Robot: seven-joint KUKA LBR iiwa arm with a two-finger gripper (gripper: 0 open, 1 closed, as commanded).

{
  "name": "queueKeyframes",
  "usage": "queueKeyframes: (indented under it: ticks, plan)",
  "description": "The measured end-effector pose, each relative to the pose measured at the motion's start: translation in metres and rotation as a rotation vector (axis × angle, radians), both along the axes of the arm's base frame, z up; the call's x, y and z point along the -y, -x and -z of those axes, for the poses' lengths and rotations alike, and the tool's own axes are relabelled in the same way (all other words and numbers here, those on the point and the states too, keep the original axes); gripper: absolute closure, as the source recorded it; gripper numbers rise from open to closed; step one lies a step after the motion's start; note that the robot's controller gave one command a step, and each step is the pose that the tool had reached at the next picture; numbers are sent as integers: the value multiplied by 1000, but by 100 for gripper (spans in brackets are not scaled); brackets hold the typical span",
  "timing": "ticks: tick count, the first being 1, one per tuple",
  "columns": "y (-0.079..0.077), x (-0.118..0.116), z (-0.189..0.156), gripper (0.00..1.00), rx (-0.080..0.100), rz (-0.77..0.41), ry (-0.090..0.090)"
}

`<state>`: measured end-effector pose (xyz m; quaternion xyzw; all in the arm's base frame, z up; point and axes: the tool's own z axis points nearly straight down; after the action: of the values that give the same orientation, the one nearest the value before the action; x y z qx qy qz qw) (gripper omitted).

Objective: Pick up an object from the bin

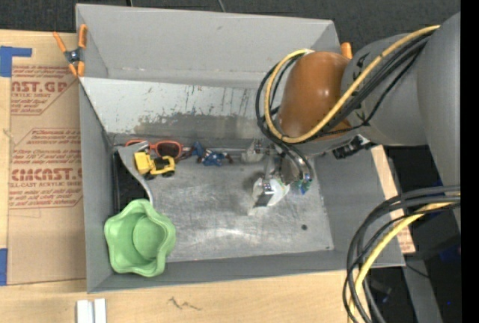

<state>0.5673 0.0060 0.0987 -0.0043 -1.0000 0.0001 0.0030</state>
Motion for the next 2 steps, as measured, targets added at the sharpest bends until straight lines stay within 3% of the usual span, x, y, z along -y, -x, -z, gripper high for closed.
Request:
queueKeyframes:
  ticks: [1,2]
  plan:
    - [5,-1,-38,0,11,-109,-1]
    - [3,50,-48,0,8,-34,-3]
